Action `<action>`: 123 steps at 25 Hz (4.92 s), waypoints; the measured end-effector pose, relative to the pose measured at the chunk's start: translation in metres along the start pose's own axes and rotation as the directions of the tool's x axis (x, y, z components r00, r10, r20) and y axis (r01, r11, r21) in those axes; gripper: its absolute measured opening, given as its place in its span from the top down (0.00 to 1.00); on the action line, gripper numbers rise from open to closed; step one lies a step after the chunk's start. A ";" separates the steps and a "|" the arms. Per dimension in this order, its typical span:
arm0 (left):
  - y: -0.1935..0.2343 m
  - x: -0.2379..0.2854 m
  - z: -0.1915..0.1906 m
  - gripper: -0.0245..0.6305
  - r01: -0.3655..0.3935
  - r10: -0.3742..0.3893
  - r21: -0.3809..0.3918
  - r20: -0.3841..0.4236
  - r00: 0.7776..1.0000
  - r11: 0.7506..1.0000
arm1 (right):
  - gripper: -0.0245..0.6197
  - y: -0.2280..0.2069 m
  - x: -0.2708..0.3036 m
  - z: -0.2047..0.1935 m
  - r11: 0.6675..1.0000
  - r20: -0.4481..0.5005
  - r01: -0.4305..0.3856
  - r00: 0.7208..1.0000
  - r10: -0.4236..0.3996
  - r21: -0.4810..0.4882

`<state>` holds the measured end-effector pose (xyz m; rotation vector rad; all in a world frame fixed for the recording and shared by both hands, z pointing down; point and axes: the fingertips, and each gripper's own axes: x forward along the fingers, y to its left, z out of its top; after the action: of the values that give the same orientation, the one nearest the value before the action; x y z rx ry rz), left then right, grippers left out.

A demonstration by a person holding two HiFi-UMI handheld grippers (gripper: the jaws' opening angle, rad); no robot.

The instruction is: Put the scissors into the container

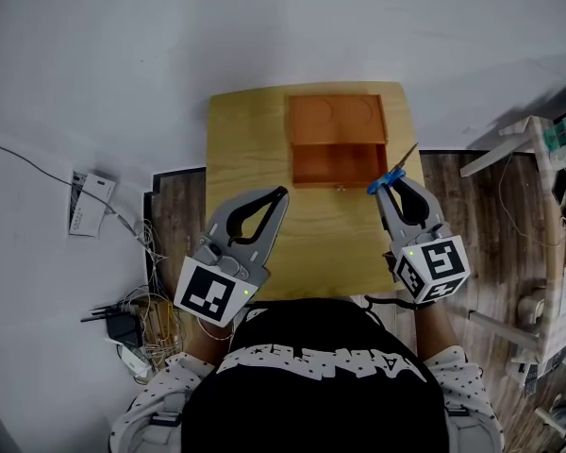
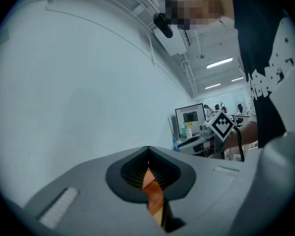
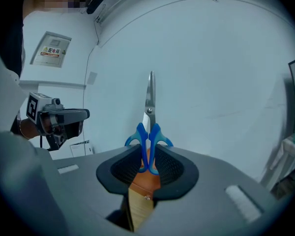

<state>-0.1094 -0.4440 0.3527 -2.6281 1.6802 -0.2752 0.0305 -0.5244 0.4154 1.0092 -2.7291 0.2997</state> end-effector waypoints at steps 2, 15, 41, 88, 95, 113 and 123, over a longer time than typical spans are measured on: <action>0.004 0.004 -0.003 0.96 0.010 -0.010 -0.013 -0.002 1.000 1.000 | 0.81 -0.001 0.007 -0.004 1.000 -0.019 0.003 1.000 -0.003 0.000; 0.023 0.012 -0.020 0.96 0.009 -0.011 -0.067 -0.027 1.000 0.998 | 0.81 0.002 0.041 -0.028 0.996 -0.130 -0.043 0.991 0.032 -0.079; 0.071 -0.001 -0.045 0.96 -0.076 0.069 -0.121 -0.058 0.996 0.990 | 0.81 0.004 0.109 -0.097 0.903 -0.437 -0.219 0.899 0.039 -0.371; 0.093 -0.011 -0.059 0.96 -0.134 0.123 -0.133 -0.090 0.988 0.982 | 0.80 -0.028 0.149 -0.207 0.666 -0.861 -0.647 0.509 0.014 -0.372; 0.094 -0.010 -0.059 0.96 -0.138 0.126 -0.132 -0.094 0.988 0.982 | 0.80 -0.029 0.149 -0.205 0.685 -0.852 -0.640 0.521 0.054 -0.348; 0.063 0.004 -0.045 0.96 -0.065 0.058 -0.100 -0.071 0.996 0.993 | 0.94 -0.022 0.117 -0.129 0.863 -0.519 -0.296 0.853 0.047 -0.409; 0.014 0.027 -0.026 0.96 0.055 -0.057 -0.074 -0.025 0.998 0.996 | 0.94 -0.008 0.043 -0.059 0.985 -0.208 -0.049 0.978 0.014 -0.164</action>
<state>-0.1145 -0.4718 0.3804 -2.7395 1.6574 -0.2564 0.0114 -0.5409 0.4841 0.8403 -2.5361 0.1652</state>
